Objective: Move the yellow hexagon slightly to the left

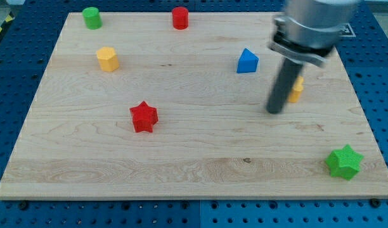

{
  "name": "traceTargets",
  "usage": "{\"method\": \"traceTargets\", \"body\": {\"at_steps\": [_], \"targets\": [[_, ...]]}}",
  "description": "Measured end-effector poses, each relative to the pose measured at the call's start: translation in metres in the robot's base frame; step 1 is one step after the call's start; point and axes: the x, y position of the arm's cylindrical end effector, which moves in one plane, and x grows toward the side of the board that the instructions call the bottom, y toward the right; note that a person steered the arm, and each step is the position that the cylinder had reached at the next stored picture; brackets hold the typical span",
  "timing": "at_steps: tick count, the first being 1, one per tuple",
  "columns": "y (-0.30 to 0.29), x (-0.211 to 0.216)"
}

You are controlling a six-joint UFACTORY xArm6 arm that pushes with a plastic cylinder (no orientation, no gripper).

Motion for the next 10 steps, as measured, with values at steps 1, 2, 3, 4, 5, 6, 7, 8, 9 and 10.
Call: {"method": "traceTargets", "body": {"at_steps": [1, 2, 3, 4, 5, 6, 7, 8, 9, 10], "targets": [[-0.078, -0.070], [-0.149, -0.109], [-0.174, -0.109], [-0.222, -0.127], [-0.258, -0.130], [-0.262, -0.130], [-0.262, -0.128], [-0.265, -0.116], [-0.276, -0.105], [-0.277, -0.089]]}}
